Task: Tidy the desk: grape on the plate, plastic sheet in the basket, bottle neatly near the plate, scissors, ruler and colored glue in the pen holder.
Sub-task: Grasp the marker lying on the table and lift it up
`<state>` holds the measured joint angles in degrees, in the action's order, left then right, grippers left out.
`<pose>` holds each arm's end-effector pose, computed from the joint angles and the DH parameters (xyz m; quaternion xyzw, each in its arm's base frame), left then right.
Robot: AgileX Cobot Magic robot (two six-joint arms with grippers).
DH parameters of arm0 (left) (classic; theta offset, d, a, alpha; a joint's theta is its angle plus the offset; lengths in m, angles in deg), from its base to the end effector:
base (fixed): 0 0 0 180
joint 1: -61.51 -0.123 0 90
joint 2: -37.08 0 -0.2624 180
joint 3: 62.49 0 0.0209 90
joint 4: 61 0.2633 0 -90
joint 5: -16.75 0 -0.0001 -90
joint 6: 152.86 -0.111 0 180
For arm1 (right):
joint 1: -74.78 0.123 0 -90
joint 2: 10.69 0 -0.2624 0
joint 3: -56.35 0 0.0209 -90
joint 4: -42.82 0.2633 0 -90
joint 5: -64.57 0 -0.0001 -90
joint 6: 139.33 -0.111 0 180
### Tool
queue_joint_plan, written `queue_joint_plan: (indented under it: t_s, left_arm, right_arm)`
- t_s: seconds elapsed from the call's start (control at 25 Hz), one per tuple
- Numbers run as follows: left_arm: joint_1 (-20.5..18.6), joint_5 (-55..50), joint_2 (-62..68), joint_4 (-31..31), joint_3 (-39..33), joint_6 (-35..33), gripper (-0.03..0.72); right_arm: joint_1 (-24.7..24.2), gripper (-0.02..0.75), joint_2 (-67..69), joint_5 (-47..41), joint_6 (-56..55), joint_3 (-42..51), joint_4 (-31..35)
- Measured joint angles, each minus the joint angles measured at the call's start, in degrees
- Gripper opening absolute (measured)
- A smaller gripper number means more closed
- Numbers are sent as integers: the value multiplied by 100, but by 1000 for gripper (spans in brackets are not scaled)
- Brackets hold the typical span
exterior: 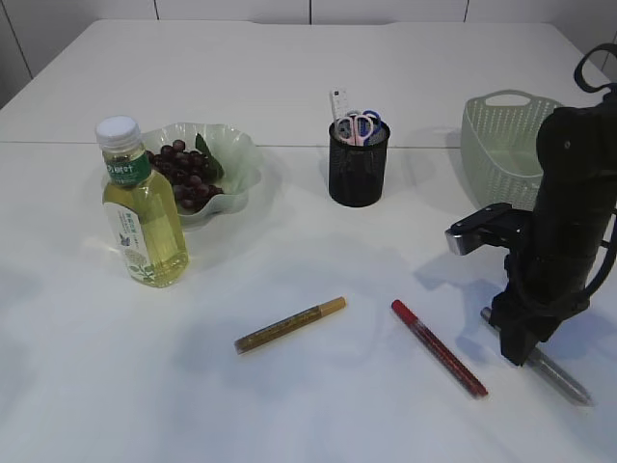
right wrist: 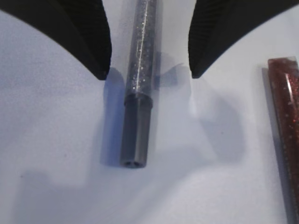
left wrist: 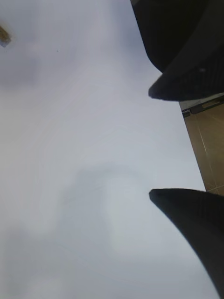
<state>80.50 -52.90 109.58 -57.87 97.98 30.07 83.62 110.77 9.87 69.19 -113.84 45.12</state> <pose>0.2097 -0.0661 0.2796 0.1431 0.9765 -0.0040 0.1613 0.3325 0.0554 0.0785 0.3080 -0.9498 -0.0244 0.0486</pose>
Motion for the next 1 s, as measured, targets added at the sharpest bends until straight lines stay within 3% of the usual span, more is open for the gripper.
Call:
queue_joint_plan:
  t_s: [1.0]
  left_arm:
    - [0,0,0,78,0,0,434]
  right_arm:
    - [0,423,132,-69,-112,-133,-12]
